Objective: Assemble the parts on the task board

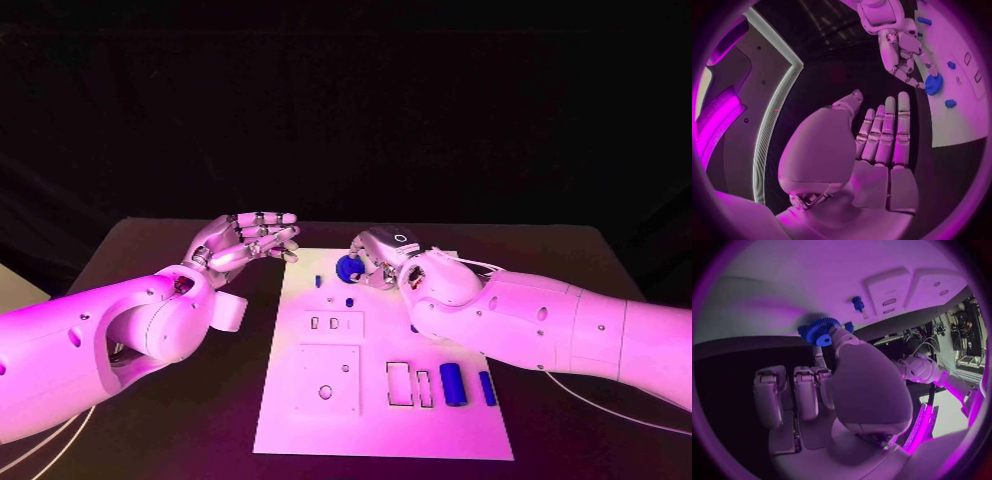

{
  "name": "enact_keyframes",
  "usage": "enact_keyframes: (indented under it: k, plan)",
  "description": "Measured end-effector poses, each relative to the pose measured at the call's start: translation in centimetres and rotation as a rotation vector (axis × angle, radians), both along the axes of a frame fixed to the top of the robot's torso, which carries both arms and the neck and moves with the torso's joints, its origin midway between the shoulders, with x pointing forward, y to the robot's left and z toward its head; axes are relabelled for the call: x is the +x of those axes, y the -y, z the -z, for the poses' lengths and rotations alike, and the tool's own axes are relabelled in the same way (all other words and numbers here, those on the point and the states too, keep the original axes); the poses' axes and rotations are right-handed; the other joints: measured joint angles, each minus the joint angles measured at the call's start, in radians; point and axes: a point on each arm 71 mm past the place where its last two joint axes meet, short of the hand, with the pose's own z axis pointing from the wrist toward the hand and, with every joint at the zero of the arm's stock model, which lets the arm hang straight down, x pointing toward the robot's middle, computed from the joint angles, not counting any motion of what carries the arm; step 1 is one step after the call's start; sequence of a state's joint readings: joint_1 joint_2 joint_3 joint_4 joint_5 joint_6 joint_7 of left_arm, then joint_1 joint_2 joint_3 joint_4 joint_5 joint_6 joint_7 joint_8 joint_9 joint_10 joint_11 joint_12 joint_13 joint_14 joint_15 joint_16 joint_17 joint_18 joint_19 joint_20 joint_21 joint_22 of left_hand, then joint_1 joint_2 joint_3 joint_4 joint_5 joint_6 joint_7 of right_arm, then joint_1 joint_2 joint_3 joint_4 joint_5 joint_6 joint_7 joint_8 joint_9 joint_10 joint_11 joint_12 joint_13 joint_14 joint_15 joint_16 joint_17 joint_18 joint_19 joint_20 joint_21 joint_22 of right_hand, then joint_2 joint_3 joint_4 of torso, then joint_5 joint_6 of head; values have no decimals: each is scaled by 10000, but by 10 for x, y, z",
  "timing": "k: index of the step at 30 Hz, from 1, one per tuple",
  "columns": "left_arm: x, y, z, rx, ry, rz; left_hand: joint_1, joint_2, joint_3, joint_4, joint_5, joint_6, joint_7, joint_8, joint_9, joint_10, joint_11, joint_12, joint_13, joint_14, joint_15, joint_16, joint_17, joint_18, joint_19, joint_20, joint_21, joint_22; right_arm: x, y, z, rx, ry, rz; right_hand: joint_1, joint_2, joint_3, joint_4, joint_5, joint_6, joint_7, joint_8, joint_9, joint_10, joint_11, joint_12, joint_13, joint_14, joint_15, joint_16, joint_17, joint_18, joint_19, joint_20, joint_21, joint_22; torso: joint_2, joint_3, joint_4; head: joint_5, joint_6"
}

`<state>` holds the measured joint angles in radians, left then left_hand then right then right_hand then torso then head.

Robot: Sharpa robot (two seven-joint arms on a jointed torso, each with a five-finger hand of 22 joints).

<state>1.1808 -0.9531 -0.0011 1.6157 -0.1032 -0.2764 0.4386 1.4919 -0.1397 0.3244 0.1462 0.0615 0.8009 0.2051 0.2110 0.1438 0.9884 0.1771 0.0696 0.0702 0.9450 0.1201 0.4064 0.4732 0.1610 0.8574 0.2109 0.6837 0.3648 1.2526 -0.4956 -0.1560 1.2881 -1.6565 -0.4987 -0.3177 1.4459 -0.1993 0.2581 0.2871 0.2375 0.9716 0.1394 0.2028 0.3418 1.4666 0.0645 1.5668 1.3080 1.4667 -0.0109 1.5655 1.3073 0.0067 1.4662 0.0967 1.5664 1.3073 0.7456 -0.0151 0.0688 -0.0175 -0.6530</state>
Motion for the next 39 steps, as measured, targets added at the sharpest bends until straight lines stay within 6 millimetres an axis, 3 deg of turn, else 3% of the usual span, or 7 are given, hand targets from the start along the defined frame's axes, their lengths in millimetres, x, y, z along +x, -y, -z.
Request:
enact_keyframes:
  k: [39]
  plan:
    - [1,-3,2,83,-118,-20,0,0,27,-27,0,0,0,0,0,0,0,0,0,-35,35,0,8,0,-33,35,45,34,-15,-7,-2,-498,914,-201,-37,-37,57,-59,-19,75,-3,20,13,0,0,0,-4,0,0,0,5,1,0,0,0,5,0,-7,-10,55,-19]
